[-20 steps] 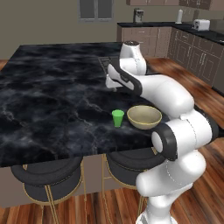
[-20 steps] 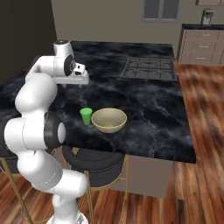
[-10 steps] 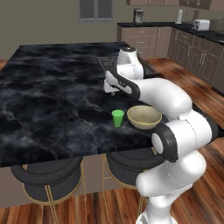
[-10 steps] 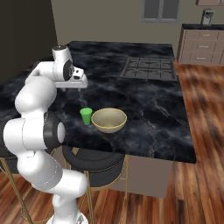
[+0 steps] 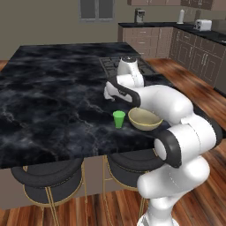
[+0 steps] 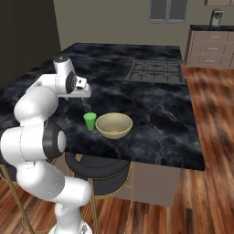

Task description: Place the cup inside the bowl on the dining table and move the bowl to any counter.

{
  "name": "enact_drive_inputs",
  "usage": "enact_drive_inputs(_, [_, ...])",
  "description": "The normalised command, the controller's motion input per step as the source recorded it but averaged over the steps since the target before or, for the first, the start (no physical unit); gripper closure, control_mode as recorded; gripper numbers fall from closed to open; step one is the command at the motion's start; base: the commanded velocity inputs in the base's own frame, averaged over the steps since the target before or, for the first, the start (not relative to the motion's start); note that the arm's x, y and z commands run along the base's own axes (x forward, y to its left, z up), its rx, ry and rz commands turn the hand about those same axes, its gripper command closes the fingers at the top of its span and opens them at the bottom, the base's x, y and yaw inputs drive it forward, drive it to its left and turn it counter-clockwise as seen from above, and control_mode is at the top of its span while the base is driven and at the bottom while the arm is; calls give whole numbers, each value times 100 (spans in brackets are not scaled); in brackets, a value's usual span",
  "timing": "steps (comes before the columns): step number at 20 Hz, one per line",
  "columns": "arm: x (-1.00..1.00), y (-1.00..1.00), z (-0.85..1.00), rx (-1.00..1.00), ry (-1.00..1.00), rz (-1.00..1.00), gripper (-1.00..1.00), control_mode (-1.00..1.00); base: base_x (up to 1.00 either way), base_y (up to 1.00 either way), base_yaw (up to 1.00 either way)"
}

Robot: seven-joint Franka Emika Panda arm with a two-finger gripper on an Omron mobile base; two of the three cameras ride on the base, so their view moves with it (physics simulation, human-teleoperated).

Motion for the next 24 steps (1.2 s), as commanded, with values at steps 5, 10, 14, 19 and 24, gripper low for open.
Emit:
enact_drive_inputs(5, [2,11,-10,0,-1,0,-100,-100,0,0,0])
enact_drive_inputs(10, [7,14,0,-3,0,0,-100,-100,0,0,0])
enact_drive_inputs(14, [5,5,0,-6,0,0,-100,-100,0,0,0])
enact_drive_inputs(19, [6,0,0,-7,0,0,-100,-100,0,0,0])
enact_drive_inputs(24, [1,0,0,-5,0,0,-100,-100,0,0,0])
